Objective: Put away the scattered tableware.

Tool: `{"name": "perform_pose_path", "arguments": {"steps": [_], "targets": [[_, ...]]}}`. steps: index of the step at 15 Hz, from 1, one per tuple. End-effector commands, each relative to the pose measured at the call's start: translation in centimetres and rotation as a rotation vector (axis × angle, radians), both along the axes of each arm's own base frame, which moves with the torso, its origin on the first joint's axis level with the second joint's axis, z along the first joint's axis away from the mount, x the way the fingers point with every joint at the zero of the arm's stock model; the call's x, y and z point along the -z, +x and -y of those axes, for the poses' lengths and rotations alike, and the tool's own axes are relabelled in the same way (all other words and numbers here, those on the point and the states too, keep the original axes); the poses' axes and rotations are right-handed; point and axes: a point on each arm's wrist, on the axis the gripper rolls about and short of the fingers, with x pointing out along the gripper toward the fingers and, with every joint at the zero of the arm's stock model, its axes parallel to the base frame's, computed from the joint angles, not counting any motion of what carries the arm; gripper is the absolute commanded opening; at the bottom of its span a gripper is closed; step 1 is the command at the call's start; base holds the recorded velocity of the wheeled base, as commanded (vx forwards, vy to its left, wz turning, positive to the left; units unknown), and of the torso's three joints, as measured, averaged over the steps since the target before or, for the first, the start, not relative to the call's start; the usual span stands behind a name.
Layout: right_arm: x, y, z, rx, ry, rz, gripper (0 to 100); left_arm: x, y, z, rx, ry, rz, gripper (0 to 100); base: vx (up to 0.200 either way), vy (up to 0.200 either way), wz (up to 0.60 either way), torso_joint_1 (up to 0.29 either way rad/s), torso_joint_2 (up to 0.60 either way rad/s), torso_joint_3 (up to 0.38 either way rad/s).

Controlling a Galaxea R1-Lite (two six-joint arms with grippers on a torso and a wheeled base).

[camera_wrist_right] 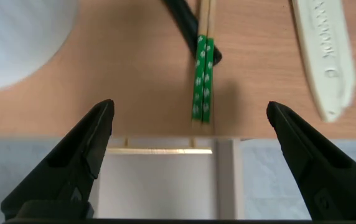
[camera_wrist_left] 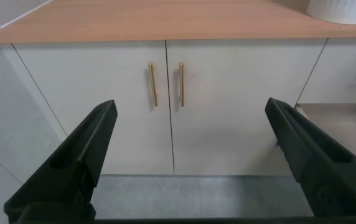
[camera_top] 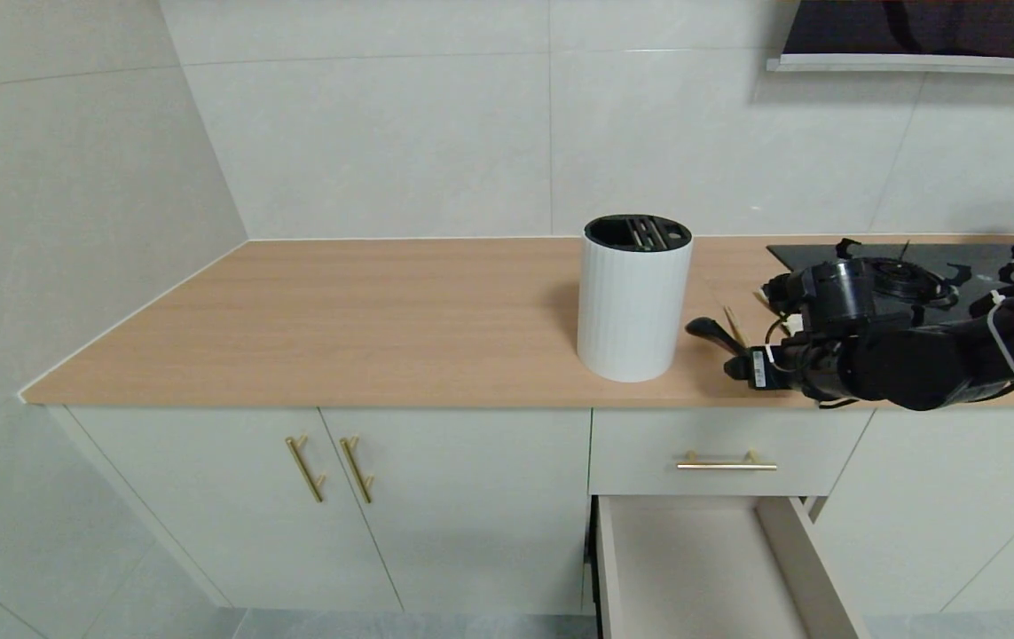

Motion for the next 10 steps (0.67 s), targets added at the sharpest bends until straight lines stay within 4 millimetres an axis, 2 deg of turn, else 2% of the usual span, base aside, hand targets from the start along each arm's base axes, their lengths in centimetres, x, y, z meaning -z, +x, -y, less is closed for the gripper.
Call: {"name": "perform_pose_path", "arguments": {"steps": [1,7,8,10], "targets": [[1.2,1.1,-0.1,0.022,0.01,-0.016,100,0.0,0.0,0.0,0.0,0.0,0.0,100,0.0,0.0,0.0,0.0,0.0,0.0],[2.0,2.2,0.4,0.058,0.029,-0.015,100,0.0,0.0,0.0,0.0,0.0,0.0,100,0.0,0.0,0.0,0.0,0.0,0.0],[2.0,2.3,0.4,0.058,0.029,-0.015,0,0.0,0.0,0.0,0.0,0.0,0.0,100,0.0,0.0,0.0,0.0,0.0,0.0],[2.1,2.5,0.7,0.07,0.032,-0.017,0,0.0,0.0,0.0,0.0,0.0,0.0,100,0.0,0.0,0.0,0.0,0.0,0.0]]}}
